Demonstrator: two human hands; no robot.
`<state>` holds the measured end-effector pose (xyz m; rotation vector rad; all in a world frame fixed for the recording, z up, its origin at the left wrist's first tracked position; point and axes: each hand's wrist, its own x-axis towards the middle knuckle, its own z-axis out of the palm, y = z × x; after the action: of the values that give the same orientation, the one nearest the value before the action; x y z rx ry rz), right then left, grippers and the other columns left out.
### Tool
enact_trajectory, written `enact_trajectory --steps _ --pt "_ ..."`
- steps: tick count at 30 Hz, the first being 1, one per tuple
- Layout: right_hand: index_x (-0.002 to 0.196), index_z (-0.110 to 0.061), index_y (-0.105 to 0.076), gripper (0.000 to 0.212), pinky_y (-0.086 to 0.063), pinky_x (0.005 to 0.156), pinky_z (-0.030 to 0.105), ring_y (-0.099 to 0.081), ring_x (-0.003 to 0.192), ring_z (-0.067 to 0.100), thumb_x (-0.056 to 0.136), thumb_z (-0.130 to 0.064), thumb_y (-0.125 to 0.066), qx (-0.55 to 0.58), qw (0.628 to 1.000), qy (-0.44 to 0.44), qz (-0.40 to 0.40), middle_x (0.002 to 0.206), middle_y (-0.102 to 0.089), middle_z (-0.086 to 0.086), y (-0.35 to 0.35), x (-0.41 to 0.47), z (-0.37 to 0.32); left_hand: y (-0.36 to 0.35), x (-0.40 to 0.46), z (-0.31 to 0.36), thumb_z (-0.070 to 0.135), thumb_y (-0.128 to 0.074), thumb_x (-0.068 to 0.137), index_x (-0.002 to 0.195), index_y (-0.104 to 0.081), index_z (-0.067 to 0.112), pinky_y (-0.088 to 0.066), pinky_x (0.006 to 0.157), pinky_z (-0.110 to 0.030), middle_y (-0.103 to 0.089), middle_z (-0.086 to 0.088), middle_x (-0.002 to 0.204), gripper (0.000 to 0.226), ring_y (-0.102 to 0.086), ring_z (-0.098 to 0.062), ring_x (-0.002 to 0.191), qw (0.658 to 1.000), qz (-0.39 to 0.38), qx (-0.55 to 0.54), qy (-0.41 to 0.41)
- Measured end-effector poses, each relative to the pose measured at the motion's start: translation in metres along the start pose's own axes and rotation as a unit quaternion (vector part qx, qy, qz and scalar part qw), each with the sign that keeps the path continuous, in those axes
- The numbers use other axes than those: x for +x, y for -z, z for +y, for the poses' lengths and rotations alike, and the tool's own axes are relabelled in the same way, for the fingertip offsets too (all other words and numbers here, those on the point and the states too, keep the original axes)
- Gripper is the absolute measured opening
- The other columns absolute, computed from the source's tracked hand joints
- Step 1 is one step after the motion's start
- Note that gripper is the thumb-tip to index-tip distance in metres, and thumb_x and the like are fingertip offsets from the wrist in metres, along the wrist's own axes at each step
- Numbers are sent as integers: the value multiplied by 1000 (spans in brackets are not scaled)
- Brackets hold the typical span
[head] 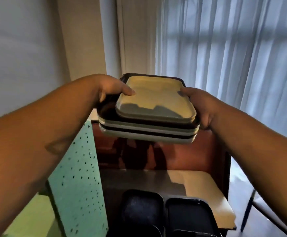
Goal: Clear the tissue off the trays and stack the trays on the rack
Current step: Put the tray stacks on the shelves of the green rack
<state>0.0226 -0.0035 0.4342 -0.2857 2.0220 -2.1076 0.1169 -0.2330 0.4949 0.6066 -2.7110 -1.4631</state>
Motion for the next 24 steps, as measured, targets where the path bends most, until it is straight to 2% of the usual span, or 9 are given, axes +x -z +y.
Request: enact_trajectory --steps 2,5,8,12,15,17,19,22,24 --pt "117 -11 -66 31 -58 50 28 -73 55 23 100 -36 -59 -2 1000 14 1 72 -76 9 -40 -1 -12 44 -9 -6 38 -68 91 121 -58 3 -51 85 -46 -66 -24 116 47 -64 -38 98 999 3 53 -5" --pt "111 -14 -67 28 -55 48 24 -70 49 21 99 -38 -58 0 1000 10 -12 69 -74 7 -104 -7 -23 105 -13 -27 41 -67 90 120 -61 4 -51 76 -43 -67 -22 111 47 -64 -38 96 996 -5 94 2" --pt "116 -15 -66 32 -55 53 24 -71 58 22 99 -41 -58 -1 1000 8 -27 77 -74 6 -170 -14 -26 160 -15 -60 38 -63 94 115 -62 3 -50 72 -42 -66 -20 102 40 -64 -36 89 995 6 99 10" --pt "122 -13 -63 31 -57 49 27 -75 60 22 100 -34 -58 -15 999 23 -41 90 -74 11 -249 -17 -22 212 -6 -109 34 -58 97 124 -53 6 -47 82 -43 -58 -21 122 39 -58 -37 98 993 31 113 -8" --pt "122 -12 -62 30 -58 59 28 -71 72 24 100 -31 -59 -63 997 17 -36 92 -73 10 -295 -21 -20 234 3 -137 27 -47 100 105 -53 8 -38 90 -39 -49 -20 119 21 -48 -33 104 988 54 143 -26" --pt "114 -12 -63 21 -54 66 32 -67 73 23 101 -29 -58 -89 996 16 -28 92 -70 9 -317 -25 -19 245 12 -153 26 -44 101 108 -51 8 -37 88 -38 -50 -19 116 21 -47 -31 104 983 71 164 -33" --pt "115 -11 -64 22 -52 70 33 -66 78 23 102 -28 -59 -121 992 20 -22 98 -70 11 -333 -24 -18 254 19 -169 28 -44 100 110 -48 9 -37 87 -39 -49 -16 116 22 -47 -29 105 980 93 174 -32" --pt "122 -10 -63 28 -55 90 40 -69 103 30 100 -27 -62 -189 982 10 -16 118 -71 15 -353 -21 -14 263 29 -187 23 -42 100 108 -49 7 -37 85 -39 -48 -18 111 20 -46 -31 100 977 100 182 -40" --pt "121 -6 -62 27 -53 99 51 -67 115 39 98 -21 -62 -243 970 -8 -19 126 -68 24 -362 -19 -11 265 28 -197 26 -45 98 109 -55 5 -42 86 -40 -54 -18 111 26 -52 -32 100 977 98 186 -33"
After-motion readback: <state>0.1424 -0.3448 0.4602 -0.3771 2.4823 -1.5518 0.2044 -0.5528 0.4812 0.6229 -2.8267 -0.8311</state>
